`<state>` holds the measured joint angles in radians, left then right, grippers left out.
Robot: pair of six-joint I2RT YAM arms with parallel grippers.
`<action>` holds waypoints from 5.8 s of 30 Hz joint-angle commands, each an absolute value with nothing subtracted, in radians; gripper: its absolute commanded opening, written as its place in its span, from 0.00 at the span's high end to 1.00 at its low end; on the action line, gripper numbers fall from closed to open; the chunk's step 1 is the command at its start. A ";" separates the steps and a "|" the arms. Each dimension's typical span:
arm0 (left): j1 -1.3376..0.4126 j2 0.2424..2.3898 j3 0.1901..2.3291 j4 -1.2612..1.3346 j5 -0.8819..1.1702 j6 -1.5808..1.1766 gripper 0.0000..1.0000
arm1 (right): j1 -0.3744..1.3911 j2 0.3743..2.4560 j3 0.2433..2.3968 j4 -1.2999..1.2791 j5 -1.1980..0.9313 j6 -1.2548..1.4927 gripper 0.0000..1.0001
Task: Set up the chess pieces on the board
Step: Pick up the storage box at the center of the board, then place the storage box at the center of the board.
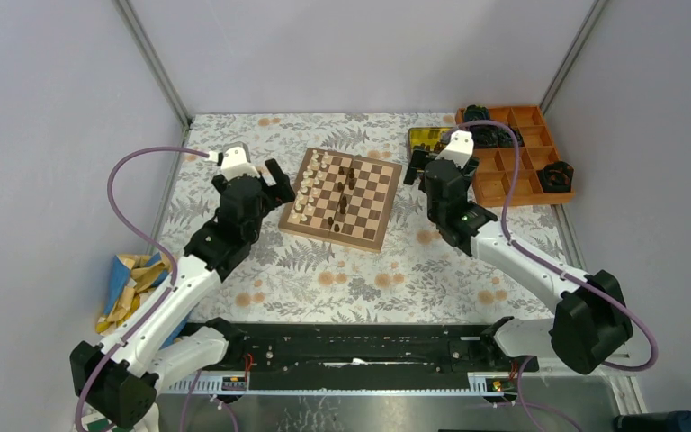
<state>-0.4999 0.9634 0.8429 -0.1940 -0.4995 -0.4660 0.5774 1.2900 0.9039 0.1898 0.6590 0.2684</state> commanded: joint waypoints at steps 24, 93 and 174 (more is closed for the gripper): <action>-0.476 1.133 0.994 -0.287 -0.508 -0.530 0.01 | 0.362 1.658 1.176 0.091 0.208 0.156 0.33; -0.425 1.174 0.951 -0.273 -0.425 -0.590 0.02 | 0.361 1.965 1.616 -0.177 0.200 0.034 1.00; -0.433 1.256 1.044 -0.309 -0.385 -0.649 0.01 | 0.934 1.397 1.040 -0.180 0.663 0.285 0.36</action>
